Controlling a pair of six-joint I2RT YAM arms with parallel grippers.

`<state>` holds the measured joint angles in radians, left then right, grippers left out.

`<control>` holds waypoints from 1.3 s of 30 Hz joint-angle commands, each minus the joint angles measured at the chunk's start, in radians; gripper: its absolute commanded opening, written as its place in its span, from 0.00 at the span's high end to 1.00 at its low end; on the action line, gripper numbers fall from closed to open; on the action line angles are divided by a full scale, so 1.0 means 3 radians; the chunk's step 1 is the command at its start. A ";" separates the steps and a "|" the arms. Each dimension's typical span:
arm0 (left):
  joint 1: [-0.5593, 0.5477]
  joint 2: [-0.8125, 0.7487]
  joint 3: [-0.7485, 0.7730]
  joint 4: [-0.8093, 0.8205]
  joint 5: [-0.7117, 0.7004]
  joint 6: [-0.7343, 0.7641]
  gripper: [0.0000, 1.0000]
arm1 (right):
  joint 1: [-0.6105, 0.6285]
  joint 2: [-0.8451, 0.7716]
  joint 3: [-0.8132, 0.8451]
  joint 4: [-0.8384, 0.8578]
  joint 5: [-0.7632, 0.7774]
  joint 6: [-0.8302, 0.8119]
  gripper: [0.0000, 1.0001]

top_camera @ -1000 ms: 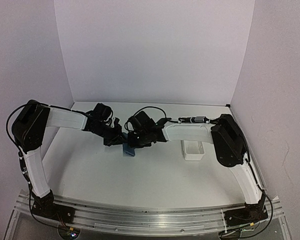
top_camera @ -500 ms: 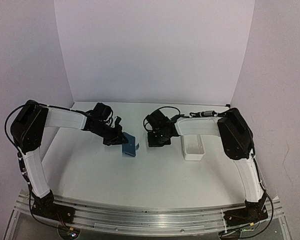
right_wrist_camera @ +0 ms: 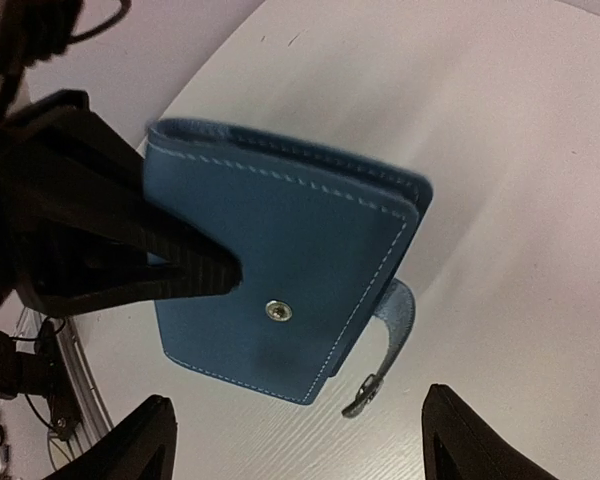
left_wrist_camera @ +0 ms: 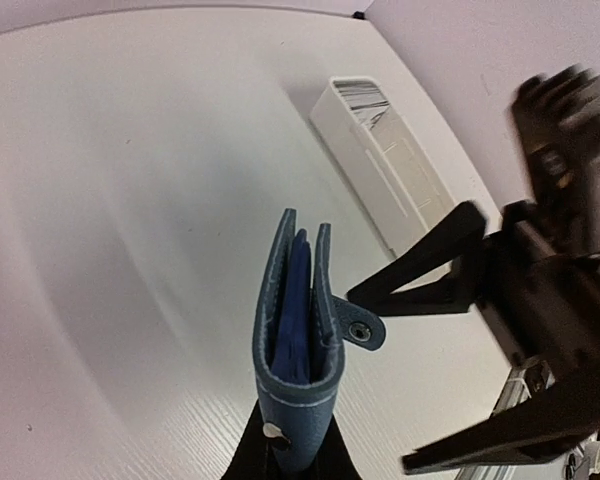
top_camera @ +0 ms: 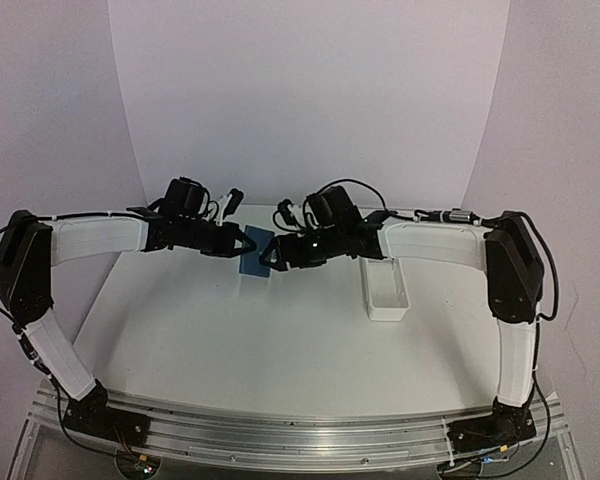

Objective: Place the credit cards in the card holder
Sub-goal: Open the card holder at the center of the board.

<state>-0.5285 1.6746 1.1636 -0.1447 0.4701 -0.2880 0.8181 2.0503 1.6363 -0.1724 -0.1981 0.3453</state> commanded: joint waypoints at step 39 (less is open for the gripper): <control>0.0006 -0.0273 -0.0190 0.0736 0.0956 -0.0115 1.00 | -0.0349 -0.0314 -0.1000 0.2159 -0.1067 0.0894 0.82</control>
<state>-0.5274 1.6184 1.1121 -0.0048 0.7087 -0.2809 0.7130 2.0146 1.3480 0.3294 -0.4220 0.5398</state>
